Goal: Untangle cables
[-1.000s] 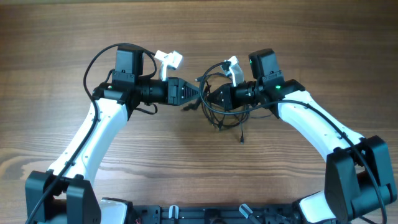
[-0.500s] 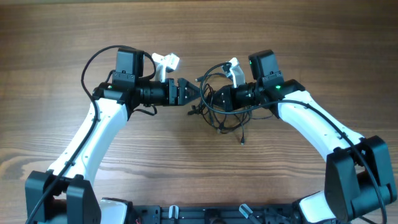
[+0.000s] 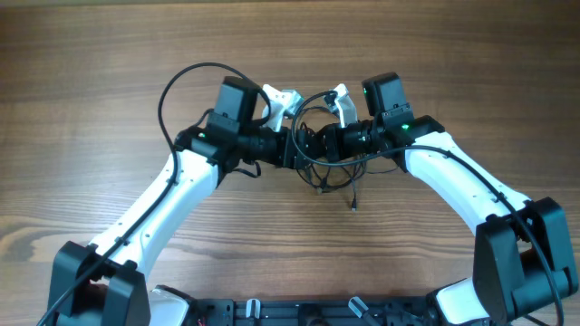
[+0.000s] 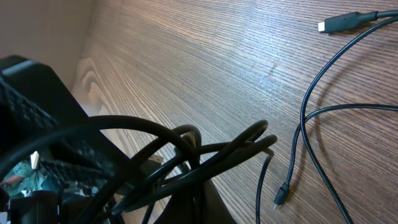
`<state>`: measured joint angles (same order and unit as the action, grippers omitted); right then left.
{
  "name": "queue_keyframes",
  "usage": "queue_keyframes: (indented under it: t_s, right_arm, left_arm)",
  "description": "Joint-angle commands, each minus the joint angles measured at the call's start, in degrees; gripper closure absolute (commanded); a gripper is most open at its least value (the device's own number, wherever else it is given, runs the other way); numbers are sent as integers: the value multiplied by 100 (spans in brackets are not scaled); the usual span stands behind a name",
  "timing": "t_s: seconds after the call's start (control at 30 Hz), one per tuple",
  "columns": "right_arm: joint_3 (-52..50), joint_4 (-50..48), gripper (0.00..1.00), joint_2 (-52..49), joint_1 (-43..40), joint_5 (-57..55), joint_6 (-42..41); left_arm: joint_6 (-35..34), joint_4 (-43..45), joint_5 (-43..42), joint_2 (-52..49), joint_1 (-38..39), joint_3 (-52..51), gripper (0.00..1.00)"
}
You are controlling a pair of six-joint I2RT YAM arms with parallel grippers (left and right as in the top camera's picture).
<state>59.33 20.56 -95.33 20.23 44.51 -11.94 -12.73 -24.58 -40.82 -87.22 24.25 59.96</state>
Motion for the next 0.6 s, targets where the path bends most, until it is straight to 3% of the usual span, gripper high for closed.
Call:
queue_keyframes:
  t_s: [0.0, 0.03, 0.17, 0.3, 0.57]
  right_arm:
    - [24, -2, 96, 116, 17, 0, -31]
    - [24, 4, 96, 116, 17, 0, -46]
    - [24, 4, 96, 116, 17, 0, -48]
    - [24, 9, 96, 116, 17, -4, -48]
    - [24, 295, 96, 116, 17, -284, -4]
  left_arm:
    - [33, -9, 850, -55, 291, 26, 42]
    - [33, -17, 990, -55, 330, 26, 50]
    - [31, -50, 1224, -55, 323, 26, 65]
    - [28, -144, 1934, -55, 315, 26, 67]
    - [-15, -291, 1967, -55, -61, 26, 68]
